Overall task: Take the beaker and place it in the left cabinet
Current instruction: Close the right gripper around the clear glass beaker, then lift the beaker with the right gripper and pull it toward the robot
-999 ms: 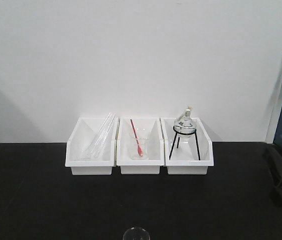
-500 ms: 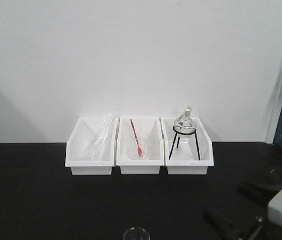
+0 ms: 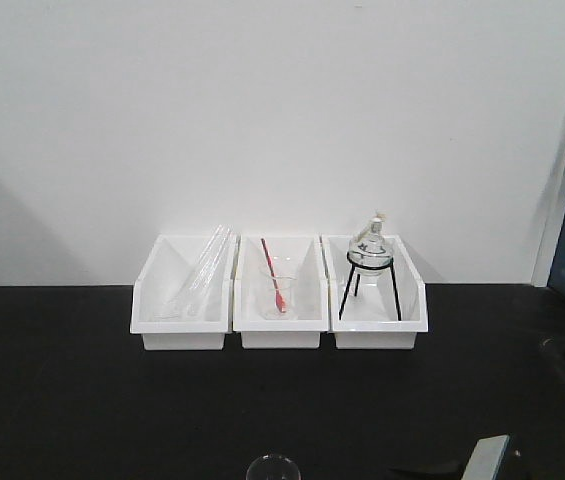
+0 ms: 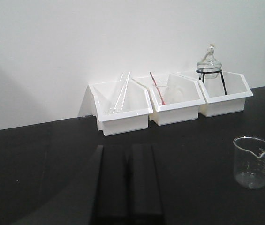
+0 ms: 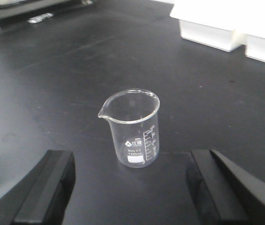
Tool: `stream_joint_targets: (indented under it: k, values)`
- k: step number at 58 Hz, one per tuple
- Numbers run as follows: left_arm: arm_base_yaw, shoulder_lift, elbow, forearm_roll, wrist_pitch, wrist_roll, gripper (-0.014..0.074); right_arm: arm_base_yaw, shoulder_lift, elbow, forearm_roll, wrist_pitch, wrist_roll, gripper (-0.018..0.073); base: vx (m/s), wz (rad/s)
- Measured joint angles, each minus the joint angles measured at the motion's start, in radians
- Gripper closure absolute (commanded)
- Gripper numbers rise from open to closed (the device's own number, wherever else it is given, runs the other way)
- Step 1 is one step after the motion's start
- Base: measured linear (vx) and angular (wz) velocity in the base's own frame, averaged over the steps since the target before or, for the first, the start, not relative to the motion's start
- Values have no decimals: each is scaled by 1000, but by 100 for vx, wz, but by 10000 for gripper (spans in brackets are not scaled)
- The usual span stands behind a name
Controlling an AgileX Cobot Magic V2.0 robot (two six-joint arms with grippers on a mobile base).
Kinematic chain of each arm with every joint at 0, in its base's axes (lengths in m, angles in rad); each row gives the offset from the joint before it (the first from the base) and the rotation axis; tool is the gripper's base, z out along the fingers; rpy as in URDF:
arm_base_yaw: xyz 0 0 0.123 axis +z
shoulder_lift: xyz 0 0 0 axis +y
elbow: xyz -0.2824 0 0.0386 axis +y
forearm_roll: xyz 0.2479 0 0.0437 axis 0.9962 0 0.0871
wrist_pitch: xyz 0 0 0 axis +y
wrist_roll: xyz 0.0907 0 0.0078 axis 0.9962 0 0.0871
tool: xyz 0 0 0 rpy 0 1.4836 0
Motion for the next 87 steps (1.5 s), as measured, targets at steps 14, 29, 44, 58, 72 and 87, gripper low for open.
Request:
stream_joint_targets:
  k: [14,29,44,58,72,87]
  values:
    - [0,0,0,0,0,0,595,29,173,-24,154,-23,-148,17,0,0]
    - [0,0,0,0,0,0,595,157,299,-100,288,-24,-220,-10,0,0]
    - [0,0,0,0,0,0,595,272,399,-196,355,-24,-233,-10,0,0]
    - [0,0,0,0,0,0,595,355,478,-311,427,-24,-233,-10,0,0]
    - [0,0,0,0,0,0,595,397,529,-418,488,-24,-234,-9,0,0]
    - [0,0,0,0,0,0,595,405,538,-453,495,-24,-231,208,0,0]
